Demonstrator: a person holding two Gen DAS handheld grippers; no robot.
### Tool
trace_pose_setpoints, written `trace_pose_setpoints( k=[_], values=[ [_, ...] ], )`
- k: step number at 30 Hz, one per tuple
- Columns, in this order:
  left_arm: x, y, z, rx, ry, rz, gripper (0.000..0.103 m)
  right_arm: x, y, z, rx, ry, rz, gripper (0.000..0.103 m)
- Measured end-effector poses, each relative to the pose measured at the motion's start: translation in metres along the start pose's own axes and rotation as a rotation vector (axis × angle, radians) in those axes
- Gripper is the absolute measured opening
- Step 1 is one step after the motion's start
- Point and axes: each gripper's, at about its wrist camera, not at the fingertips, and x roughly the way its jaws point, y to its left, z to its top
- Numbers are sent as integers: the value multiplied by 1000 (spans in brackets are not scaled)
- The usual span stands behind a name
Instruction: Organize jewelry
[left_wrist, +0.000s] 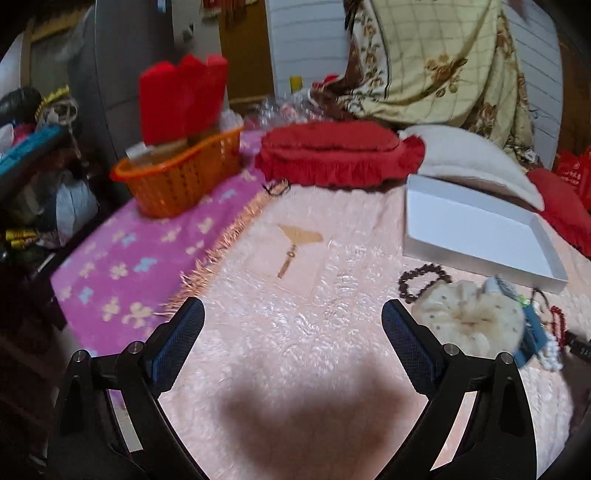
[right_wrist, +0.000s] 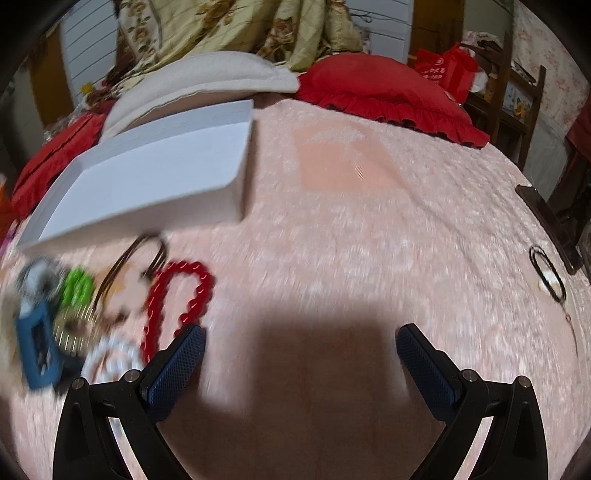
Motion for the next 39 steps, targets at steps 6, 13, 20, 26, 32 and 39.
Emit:
trace_pose_setpoints(
  k=[6, 13, 20, 26, 32, 39],
  values=[
    [-42, 4, -14, -4, 18, -77, 97, -24, -6, -33, -40, 30, 30, 103],
    [-63, -10, -23, 43, 48, -151, 97, -58, -27, -51, 5, 3, 104, 82],
    [-50, -44, -19, 116, 72, -256, 84, -86, -9, -40, -65, -100, 208, 68],
    [6, -73, -11, 130, 189, -316, 82, -70, 22, -28, -129, -61, 315, 54],
    [58, -75, -5, 52, 285, -395, 82, -63, 59, -17, -172, -38, 486, 52],
    [89, -83, -1, 20, 344, -501, 82, -45, 106, -10, -244, -9, 515, 47]
  ],
)
